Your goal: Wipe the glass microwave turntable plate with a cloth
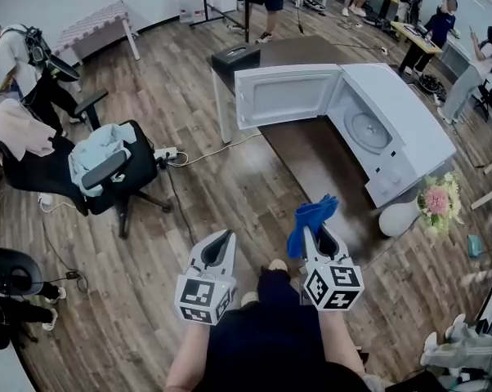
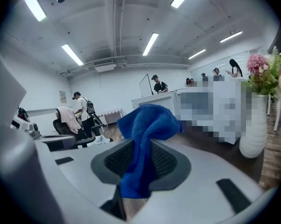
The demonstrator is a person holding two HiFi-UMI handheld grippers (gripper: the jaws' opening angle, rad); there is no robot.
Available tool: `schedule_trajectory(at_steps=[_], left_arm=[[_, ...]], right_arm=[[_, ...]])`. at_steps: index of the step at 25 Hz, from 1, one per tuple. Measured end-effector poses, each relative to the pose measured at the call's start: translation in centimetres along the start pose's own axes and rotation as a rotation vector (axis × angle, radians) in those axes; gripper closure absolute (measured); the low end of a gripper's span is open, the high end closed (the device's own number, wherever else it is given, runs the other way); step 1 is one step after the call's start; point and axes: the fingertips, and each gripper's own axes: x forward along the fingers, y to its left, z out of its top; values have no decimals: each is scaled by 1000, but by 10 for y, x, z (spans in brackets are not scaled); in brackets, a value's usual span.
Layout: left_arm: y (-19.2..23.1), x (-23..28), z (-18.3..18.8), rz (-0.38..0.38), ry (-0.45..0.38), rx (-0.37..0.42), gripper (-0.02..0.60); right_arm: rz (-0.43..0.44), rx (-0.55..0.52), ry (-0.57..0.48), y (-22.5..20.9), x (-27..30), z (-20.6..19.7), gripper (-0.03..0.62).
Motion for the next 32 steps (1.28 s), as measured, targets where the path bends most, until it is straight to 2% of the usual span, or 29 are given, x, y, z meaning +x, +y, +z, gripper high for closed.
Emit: schedule_trajectory(at_steps=[6,10,16,21,25,32], left_arm=[[15,14,1,-4,2,-3,574],[33,44,1,0,34,-11,574],[55,126,22,-68,51,11,574],[65,195,49,-130,50,69,574],[80,228,64,-135,49,87,574],[81,280,61,-168,73,101,574]], right_arm=[[24,-2,21,5,38,2,497],[32,6,34,3,70,9,497],[-22,35,42,-31,132,31,497],[-78,71,39,-77,184,52,496],[-96,79,37,-97,218,65,496],[-98,80,17,-122,258,78,496]])
